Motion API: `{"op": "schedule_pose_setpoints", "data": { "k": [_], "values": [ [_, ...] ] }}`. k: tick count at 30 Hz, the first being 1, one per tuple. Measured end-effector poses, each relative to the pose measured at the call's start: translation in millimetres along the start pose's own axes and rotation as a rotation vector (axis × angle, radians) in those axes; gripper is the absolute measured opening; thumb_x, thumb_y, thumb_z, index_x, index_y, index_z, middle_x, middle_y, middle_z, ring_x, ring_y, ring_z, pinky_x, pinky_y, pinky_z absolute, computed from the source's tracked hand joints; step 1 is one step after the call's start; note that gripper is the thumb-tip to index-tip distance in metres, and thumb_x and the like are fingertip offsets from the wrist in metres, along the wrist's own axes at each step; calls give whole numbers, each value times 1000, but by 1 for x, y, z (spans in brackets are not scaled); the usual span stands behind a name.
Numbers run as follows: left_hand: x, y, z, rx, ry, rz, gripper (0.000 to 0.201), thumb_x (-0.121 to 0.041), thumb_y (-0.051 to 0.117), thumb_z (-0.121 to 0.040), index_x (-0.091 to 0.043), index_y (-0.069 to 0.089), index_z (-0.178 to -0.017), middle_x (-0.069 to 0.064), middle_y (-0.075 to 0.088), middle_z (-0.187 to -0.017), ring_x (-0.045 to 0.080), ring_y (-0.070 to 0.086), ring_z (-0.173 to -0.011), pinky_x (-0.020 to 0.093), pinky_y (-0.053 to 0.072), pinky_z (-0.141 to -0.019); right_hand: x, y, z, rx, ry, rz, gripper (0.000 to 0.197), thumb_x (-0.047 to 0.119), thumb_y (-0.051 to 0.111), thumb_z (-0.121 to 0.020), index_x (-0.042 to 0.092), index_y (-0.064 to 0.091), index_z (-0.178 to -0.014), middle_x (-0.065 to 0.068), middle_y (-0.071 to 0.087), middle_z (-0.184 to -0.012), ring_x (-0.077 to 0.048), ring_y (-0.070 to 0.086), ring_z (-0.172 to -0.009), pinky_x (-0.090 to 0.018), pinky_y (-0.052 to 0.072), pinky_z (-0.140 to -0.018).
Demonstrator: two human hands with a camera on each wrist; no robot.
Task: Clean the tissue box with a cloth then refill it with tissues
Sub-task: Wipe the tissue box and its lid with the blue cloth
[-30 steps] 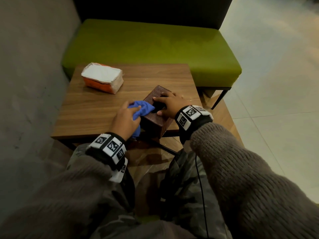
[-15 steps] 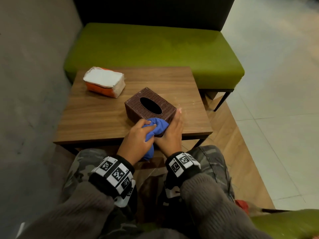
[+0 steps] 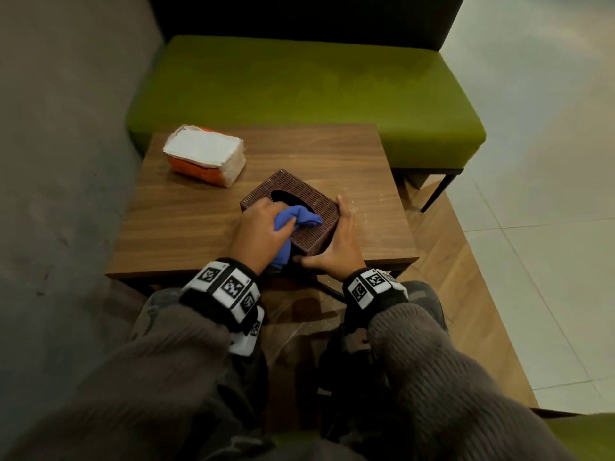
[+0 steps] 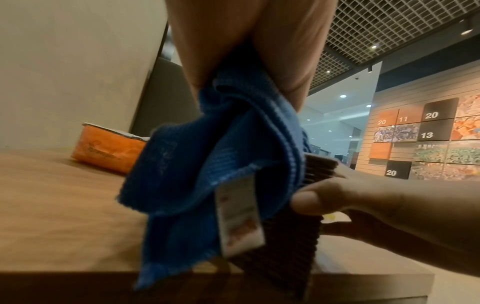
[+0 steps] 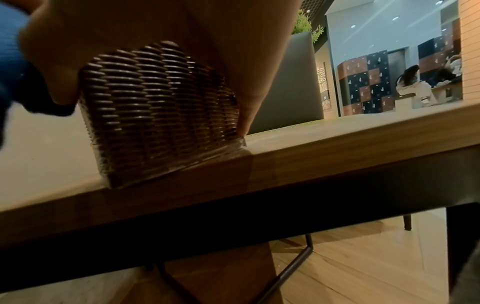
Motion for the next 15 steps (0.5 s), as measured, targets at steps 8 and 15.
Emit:
{"op": "schedule_pose_setpoints", "data": {
  "k": [8, 15],
  "values": [
    [-42, 44, 18, 55, 292, -460, 29, -34, 63, -82, -37, 59, -111, 5, 50, -127, 33, 38, -119, 59, 22, -102, -1, -2, 7, 21, -22, 4, 134, 31, 94, -46, 16, 12, -150, -7, 29, -147, -20, 41, -131, -30, 39, -105],
    [-41, 52, 47, 145, 550, -171, 37, -25, 53, -80, -18, 62, -115, 8, 62, -119, 24, 47, -118, 47, 36, -100, 2, -3, 12, 45, -10, 3, 132, 31, 95, -47, 18, 12, -150, -5, 28, -150, -20, 37, -135, -41, 38, -111]
  ]
}}
Point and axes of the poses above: each hand's wrist, its own z-axis away from the middle knuckle, its own y-axis out of the palm, x = y × z, the point moved 9 cm from there along -z, towards the middle knuckle
